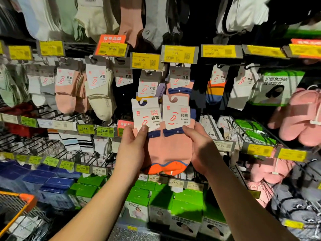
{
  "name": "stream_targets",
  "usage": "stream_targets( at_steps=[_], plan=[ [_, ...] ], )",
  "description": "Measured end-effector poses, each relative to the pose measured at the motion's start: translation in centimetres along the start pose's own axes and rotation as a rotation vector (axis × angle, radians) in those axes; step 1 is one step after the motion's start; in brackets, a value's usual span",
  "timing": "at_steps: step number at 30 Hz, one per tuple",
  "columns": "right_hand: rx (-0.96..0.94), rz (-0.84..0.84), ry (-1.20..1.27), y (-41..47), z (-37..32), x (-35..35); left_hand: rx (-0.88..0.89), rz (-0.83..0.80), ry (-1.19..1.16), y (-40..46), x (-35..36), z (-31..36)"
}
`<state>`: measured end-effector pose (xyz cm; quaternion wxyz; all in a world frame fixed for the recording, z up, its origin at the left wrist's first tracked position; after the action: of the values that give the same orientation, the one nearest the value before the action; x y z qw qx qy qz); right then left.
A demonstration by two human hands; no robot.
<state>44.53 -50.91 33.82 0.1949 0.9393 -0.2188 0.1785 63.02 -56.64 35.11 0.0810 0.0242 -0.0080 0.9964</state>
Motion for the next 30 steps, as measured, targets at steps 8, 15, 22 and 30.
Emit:
stream_targets(
  at_steps=[8, 15, 22, 30],
  plan=[
    [-0.113, 0.063, -0.190, 5.5, -3.7, -1.6, 0.005, 0.008, -0.155, 0.2, -1.0, 0.5],
    [-0.238, 0.011, -0.432, 10.3, -6.2, 0.2, 0.008, 0.004, -0.187, 0.3, -0.9, 1.2],
    [-0.290, 0.015, -0.453, 11.4, -5.9, 0.1, -0.005, -0.017, -0.174, 0.2, -1.0, 1.4],
    [-0.299, 0.048, -0.469, 12.3, -6.2, 0.1, -0.016, -0.028, -0.168, 0.4, -0.7, 0.9]
  ],
)
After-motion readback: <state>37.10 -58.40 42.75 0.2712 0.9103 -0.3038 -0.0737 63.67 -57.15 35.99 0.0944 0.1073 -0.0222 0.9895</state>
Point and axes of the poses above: each hand's wrist, its own y-axis towards the middle knuckle, its own x-axis out of the palm, z = x × y, the point moved 8 cm from there along y, towards the middle knuckle, and after that the axes turned 12 degrees about -x, right-handed, at the moved point
